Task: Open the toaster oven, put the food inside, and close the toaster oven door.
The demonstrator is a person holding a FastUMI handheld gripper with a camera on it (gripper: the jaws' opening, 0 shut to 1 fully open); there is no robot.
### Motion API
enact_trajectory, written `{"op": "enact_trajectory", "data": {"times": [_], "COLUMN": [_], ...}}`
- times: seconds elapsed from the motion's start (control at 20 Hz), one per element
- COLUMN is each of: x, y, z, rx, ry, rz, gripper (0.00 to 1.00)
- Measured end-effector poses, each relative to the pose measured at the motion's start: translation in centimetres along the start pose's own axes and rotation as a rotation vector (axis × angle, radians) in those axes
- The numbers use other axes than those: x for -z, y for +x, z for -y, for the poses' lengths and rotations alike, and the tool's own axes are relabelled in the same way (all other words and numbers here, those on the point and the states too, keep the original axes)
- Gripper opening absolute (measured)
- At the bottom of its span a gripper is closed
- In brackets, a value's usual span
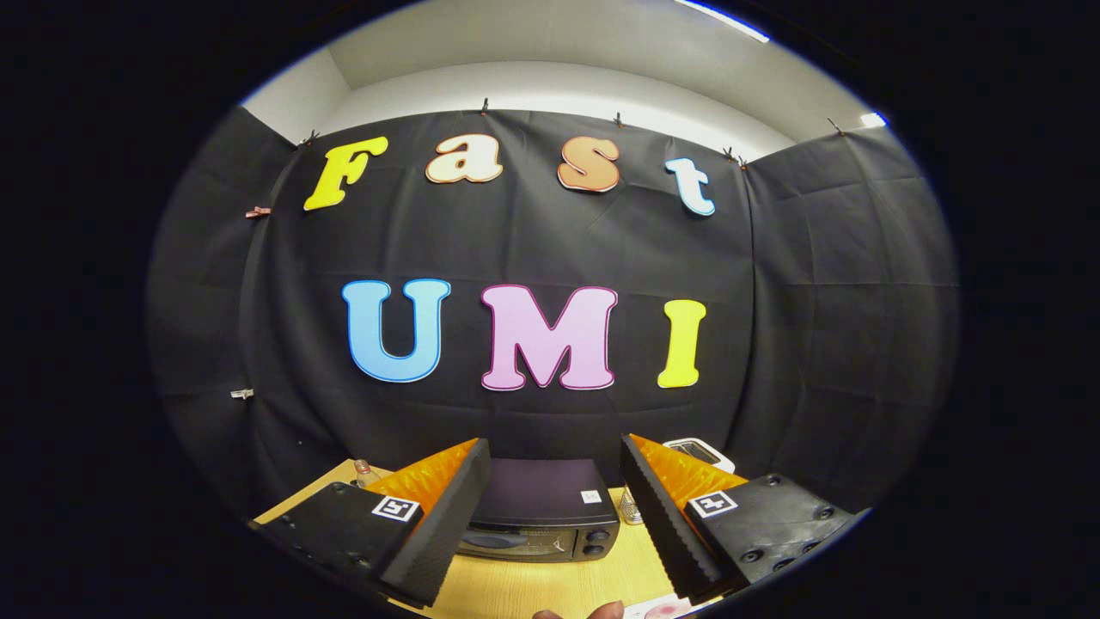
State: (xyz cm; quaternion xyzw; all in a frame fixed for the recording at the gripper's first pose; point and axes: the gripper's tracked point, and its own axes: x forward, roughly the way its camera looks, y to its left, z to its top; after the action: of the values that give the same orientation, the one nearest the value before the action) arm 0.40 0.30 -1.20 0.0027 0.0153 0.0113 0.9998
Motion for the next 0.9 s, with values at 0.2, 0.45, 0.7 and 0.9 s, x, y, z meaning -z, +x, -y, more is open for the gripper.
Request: {"op": "enact_trajectory", "data": {"times": [0.2,0.45,0.7,0.9], "x": [0.3,3.2,10.6,16.8], "y": [0.0,0.8,3.3,6.6], "z": [-0.4,-2.8,-6.6,-7.9], "rx": [-0.007,-0.040,-0.107,-0.111], "ry": [0.003,0.008,0.036,0.059], "rz": [-0.008,-0.070,-0.234,-0.348], "gripper": [0.97,0.97,0.98,0.98]}}
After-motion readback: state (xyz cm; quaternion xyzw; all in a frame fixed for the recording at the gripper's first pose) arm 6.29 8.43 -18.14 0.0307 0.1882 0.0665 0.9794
